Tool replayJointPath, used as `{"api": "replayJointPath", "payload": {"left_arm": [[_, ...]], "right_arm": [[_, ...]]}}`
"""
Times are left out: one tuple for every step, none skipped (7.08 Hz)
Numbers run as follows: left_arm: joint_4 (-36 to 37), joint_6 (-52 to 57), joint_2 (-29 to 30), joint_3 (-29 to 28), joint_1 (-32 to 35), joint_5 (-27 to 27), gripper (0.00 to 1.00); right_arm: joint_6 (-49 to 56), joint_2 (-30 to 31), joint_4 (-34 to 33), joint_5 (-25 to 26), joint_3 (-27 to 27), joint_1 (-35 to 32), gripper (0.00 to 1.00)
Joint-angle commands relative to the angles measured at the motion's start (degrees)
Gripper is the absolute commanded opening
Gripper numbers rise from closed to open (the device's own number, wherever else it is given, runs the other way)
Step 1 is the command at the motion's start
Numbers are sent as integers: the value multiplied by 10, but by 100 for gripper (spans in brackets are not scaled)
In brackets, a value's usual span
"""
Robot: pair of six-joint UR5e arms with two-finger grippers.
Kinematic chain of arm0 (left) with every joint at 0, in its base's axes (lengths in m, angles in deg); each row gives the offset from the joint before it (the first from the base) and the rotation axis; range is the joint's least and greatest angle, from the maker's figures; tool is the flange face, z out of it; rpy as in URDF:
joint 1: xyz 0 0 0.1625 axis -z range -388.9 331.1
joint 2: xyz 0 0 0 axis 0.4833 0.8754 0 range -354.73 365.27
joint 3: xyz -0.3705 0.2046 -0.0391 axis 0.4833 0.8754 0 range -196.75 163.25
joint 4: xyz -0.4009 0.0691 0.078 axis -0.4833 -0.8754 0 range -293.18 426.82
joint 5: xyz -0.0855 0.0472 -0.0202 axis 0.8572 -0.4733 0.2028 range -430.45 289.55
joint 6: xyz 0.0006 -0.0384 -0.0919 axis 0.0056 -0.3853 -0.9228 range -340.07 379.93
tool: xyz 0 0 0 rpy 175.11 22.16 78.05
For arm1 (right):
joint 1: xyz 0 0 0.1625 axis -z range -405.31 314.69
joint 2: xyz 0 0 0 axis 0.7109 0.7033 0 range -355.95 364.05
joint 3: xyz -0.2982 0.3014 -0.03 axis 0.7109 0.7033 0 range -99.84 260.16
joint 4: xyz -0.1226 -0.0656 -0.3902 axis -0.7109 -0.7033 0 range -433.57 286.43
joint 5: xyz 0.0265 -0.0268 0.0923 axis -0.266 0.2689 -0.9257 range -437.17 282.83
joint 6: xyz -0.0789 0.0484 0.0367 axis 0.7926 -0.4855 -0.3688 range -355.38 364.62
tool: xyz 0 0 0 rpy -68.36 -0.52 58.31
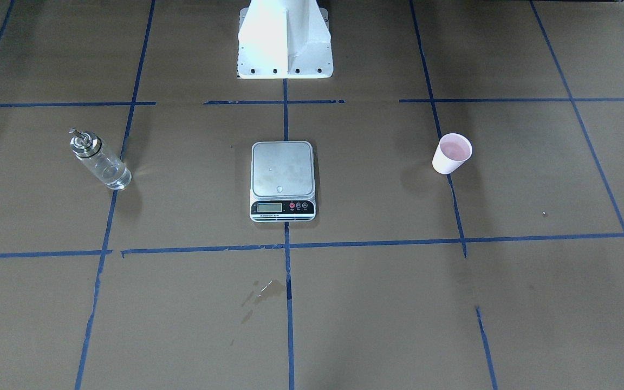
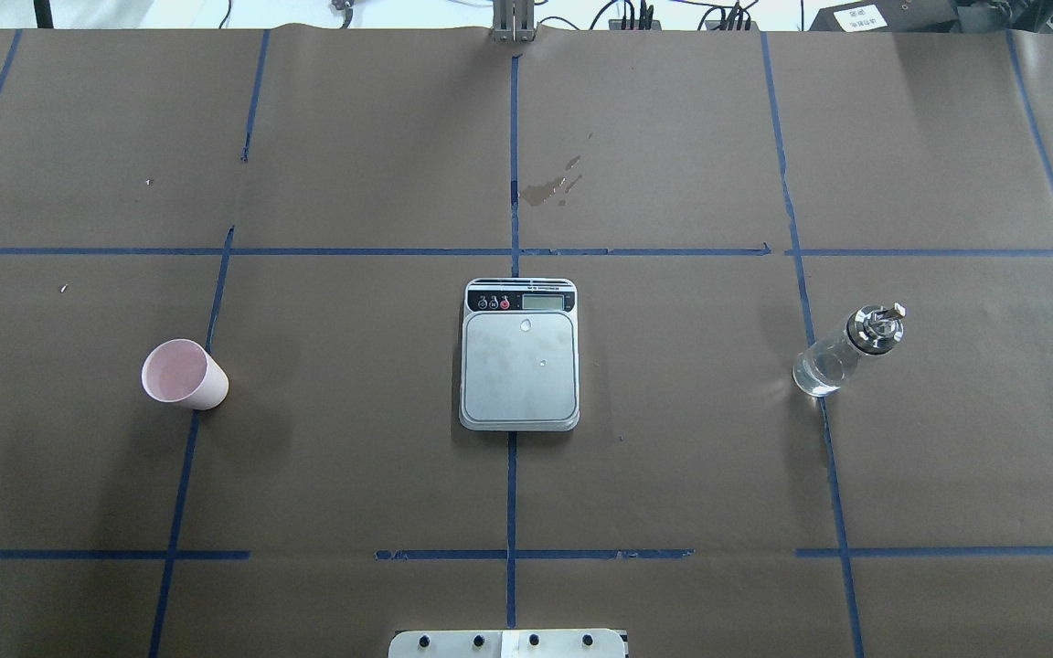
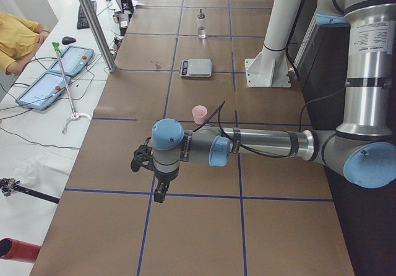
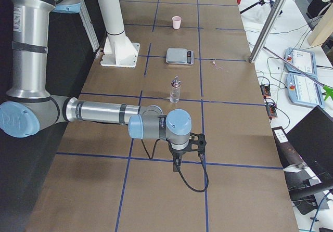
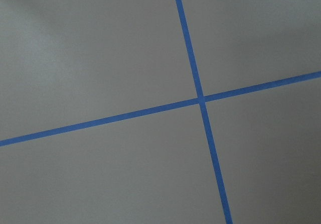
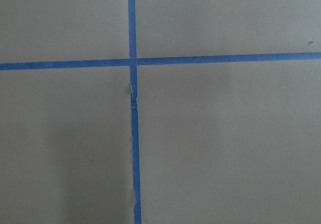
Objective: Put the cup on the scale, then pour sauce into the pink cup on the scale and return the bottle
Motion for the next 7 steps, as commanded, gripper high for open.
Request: {"api": "replayJointPath", "payload": {"left_arm": [[-23, 1, -1, 0, 0, 0, 100], [-65, 1, -14, -4, 0, 5, 100], [-138, 1, -39, -7, -1, 6, 100], [-209, 1, -58, -11, -1, 6, 100], [-246, 0, -57, -12, -5, 6, 100], [-253, -5, -51, -8, -6, 6, 100], [-279, -5, -38, -11, -6, 3, 100]], "right_arm": [[0, 0, 0, 0, -1, 0, 100], [1, 1, -1, 0, -1, 2, 100], [0, 0, 0, 0, -3, 17, 100], [-1, -4, 1, 0, -9, 30, 100], [-8, -18, 3, -1, -11, 38, 100], [-10, -29, 3, 1, -15, 39, 100], [-10, -43, 4, 3, -29, 39, 100]]}}
